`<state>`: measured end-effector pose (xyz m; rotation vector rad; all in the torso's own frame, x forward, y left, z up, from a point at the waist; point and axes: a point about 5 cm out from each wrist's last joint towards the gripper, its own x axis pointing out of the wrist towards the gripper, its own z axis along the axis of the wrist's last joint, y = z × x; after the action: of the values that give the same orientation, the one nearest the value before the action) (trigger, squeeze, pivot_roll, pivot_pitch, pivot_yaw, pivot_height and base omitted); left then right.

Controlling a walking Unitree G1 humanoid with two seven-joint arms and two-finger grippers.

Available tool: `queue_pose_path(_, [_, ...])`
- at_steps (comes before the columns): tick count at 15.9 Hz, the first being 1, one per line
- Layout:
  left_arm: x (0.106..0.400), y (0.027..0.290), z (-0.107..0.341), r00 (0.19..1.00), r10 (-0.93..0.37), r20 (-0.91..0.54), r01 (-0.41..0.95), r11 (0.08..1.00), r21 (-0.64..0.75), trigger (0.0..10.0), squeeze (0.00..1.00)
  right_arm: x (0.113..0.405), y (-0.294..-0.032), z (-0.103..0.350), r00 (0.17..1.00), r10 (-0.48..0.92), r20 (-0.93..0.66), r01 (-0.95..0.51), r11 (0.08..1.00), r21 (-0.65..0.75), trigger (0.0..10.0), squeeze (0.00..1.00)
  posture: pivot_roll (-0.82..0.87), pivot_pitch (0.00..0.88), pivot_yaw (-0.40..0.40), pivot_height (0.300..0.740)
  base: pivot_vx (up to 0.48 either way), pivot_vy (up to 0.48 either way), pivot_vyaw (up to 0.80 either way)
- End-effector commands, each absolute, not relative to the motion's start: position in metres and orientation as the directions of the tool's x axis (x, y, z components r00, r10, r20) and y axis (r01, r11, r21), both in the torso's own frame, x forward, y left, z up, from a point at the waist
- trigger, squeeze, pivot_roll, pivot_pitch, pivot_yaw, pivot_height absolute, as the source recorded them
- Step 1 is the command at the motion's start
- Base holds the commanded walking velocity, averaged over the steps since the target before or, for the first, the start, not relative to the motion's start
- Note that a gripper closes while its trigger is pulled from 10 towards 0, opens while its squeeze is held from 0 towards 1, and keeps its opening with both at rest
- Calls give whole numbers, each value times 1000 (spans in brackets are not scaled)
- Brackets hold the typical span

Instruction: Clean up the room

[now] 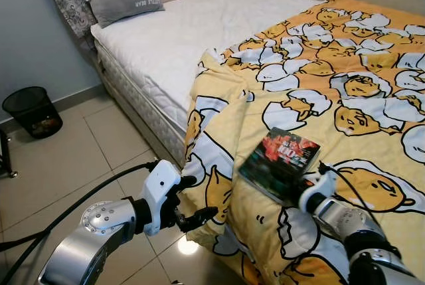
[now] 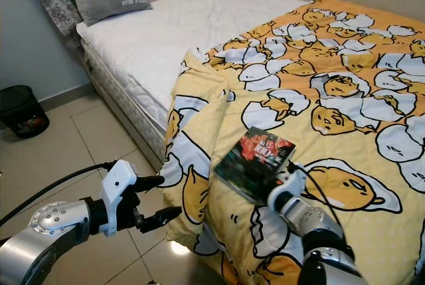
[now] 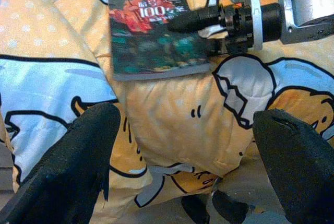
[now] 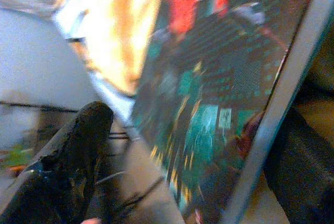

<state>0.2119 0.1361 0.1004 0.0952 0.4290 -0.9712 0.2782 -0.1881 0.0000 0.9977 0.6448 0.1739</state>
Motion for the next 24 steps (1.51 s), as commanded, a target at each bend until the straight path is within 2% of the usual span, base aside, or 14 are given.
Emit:
queue_pose_path(1, [212,140,100,497,-766,-408,811,577,-94,10000,1000,291,-183,14,833,439,-336,95,486,869,10000,0,39,0,64,740,0,0,0])
queue_pose_path(6, [214,141,100,502,-762,-409,810,580,-87,10000,1000,293,-171,9,831,426,-356,126,479,868,10000,0,45,0,66,740,0,0,0])
queue_pose_path(9, [212,142,98,503,-758,-416,808,583,-84,10000,1000,289,-160,-5,807,336,-486,251,550,797,10000,0,47,0,68,740,0,0,0])
queue_pose_path(10, [212,142,99,504,-757,-416,807,584,-83,10000,1000,288,-158,-8,808,296,-509,303,532,791,9216,0,53,0,66,740,0,0,0])
queue_pose_path(11, [212,142,99,505,-756,-417,807,585,-82,10000,1000,289,-158,-8,812,283,-510,322,512,797,9216,0,53,0,66,740,0,0,0])
queue_pose_path(12, [212,142,99,507,-755,-416,806,586,-81,10000,1000,290,-156,-7,823,277,-496,329,480,813,5765,0,56,0,66,740,0,0,0])
queue_pose_path(24, [212,142,99,507,-755,-416,806,586,-81,10000,1000,290,-156,-7,823,277,-496,329,480,813,5765,0,56,0,66,740,0,0,0])
